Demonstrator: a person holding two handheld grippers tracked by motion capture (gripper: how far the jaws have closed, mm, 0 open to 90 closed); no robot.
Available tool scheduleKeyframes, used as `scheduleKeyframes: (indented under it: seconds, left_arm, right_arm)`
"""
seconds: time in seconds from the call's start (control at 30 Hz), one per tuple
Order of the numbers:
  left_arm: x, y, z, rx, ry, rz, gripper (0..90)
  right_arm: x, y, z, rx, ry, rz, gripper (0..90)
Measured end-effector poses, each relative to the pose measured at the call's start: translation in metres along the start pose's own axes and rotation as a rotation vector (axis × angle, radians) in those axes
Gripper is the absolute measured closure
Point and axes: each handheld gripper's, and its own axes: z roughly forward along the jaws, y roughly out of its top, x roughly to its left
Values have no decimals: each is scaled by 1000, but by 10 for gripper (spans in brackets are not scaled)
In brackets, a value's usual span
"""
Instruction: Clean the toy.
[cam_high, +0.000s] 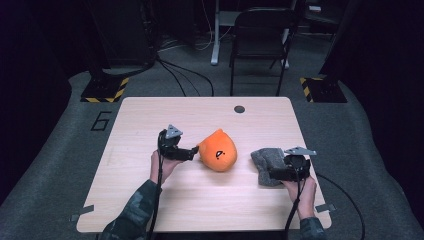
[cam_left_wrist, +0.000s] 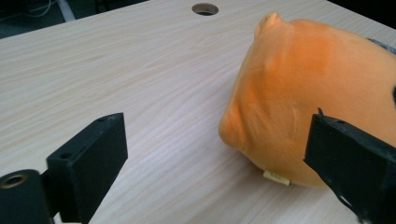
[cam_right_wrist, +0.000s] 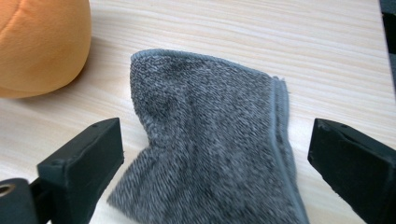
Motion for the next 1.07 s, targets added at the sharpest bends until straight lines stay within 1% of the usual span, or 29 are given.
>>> scheduleKeyframes:
  seconds: [0.07, 0.13, 0.17, 0.23, 0.3, 0.33, 0.37, 0.4, 0.43, 0.47, 0.5, 0.53, 0.6, 0.63, 0.67, 0.73, 0.77, 0.8, 0.83, 0.87, 0.9, 0.93, 1.07]
  left_arm:
    - [0, -5, -8, -12, 13, 8, 37]
    - [0, -11, -15, -16, 27, 26, 30]
    - [1, -15, -19, -18, 30, 24, 27]
    - [2, -22, -26, -8, 34, 16, 19]
    - [3, -25, -28, -11, 39, 16, 4]
    - [5, -34, -35, 5, 47, 27, 1]
    - [7, -40, -39, 10, 52, 39, 1]
    - [8, -45, -41, 14, 60, 38, 1]
    - [11, -54, -46, 28, 70, 41, 1]
    - [13, -59, -49, 42, 74, 52, 0]
    - [15, -65, -51, 55, 80, 52, 0]
    - [17, -71, -54, 72, 81, 60, 0]
    - [21, -83, -59, 89, 100, 64, 0]
    - [23, -88, -61, 96, 112, 66, 0]
    - [25, -91, -62, 104, 119, 66, 0]
    - [32, -99, -65, 108, 127, 41, 0]
    - [36, -102, -66, 114, 138, 36, 0]
    - [38, -103, -66, 120, 135, 28, 0]
    - [41, -104, -65, 123, 134, 26, 0]
    - [43, -105, -65, 125, 136, 26, 0]
    - [44, -105, -64, 130, 141, 27, 0]
    - [46, -106, -62, 133, 140, 22, 0]
    - [51, -112, -55, 163, 137, 2, 0]
  right_arm:
    - [-5, -4, -7, -17, 5, 3, 13]
    - [-10, -7, -14, -36, 12, 13, 4]
    - [-12, -10, -17, -38, 9, 13, 0]
    - [-16, -15, -22, -35, 5, 5, 0]
    - [-21, -22, -26, -35, -5, -4, 0]
    - [-24, -27, -28, -35, -11, -4, 0]
    - [-25, -30, -29, -34, -6, 5, 0]
    - [-28, -35, -29, -35, 2, 11, 0]
    - [-30, -39, -29, -38, 0, 5, 0]
    - [-33, -47, -27, -35, -4, 11, 0]
    - [-34, -51, -26, -39, -3, 20, 0]
    - [-37, -57, -24, -36, -7, 16, 0]
    - [-40, -67, -17, -2, -2, 17, 0]
    - [-40, -71, -14, 5, -5, 13, 0]
    - [-41, -75, -12, 24, -9, 4, 0]
    - [-42, -81, -7, 53, -15, -9, 0]
    - [-42, -84, -5, 57, -23, -11, 0]
    - [-43, -87, -3, 72, -30, -5, 0]
    - [-45, -89, -1, 77, -22, -16, 0]
    - [-46, -92, 1, 78, -18, 4, 0]
    - [-48, -94, 1, 64, -17, -2, 0]
    - [-48, -94, 1, 59, -22, 9, 0]
    - [-49, -94, 2, 47, -25, 11, 0]
